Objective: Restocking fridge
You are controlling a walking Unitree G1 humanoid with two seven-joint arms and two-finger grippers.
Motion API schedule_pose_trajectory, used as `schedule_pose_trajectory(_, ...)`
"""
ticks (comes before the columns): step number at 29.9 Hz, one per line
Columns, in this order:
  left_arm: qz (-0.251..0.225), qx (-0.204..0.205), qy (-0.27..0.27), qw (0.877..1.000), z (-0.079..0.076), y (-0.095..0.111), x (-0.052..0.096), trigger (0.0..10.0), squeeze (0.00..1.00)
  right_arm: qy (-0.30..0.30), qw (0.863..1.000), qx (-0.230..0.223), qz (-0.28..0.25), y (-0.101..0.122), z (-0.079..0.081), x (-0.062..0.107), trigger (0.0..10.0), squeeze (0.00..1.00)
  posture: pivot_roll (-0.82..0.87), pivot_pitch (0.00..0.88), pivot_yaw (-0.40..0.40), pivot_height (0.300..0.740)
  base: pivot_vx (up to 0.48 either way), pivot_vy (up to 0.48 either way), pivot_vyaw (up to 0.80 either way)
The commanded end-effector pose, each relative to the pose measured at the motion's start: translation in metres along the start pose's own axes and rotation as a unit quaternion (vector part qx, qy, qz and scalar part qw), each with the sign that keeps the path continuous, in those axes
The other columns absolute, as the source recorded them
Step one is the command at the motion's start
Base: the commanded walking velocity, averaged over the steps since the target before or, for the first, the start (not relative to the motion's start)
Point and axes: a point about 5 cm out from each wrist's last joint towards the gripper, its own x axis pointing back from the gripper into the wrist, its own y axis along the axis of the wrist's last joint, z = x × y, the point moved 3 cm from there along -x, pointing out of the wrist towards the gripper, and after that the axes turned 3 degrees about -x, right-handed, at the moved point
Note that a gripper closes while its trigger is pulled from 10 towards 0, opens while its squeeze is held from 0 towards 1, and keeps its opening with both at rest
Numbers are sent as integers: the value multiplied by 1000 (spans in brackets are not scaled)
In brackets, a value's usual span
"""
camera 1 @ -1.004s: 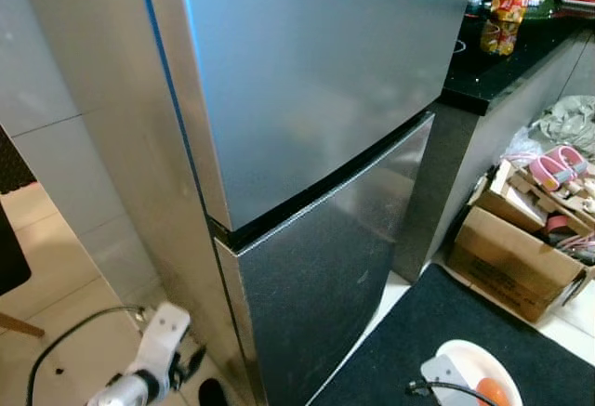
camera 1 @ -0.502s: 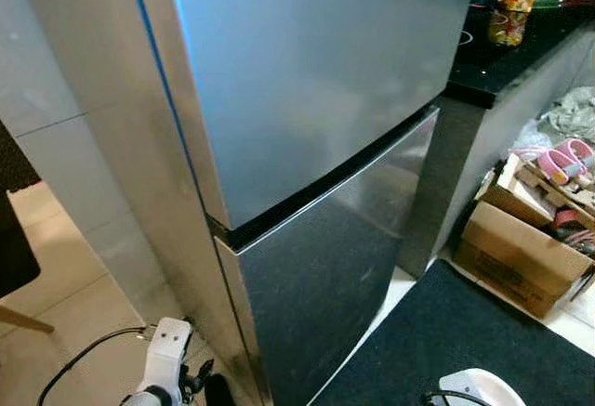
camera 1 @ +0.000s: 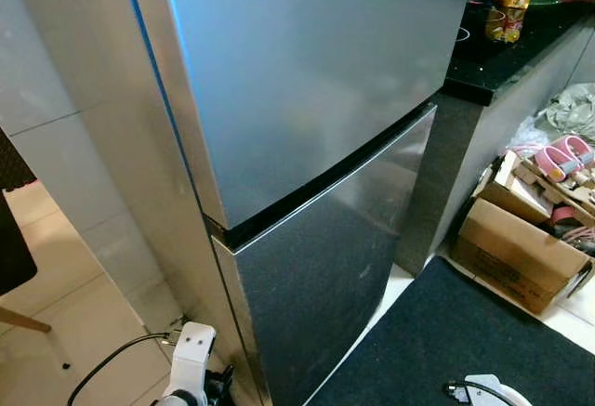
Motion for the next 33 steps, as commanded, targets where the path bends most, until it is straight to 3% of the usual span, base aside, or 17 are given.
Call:
schedule_pose_trajectory(1,14,2,0,1000,-1,-5,0,10000,0,1,1000,-4,0,1,0,0,10000,0,-89,67,-4,740,0,0,0)
schedule_pose_trajectory(33,22,-1,-3,1000,-14,7,-11,10000,0,-1,1000,13,-3,4,-3,0,10000,0,-115,56,-5,740,-291,0,0)
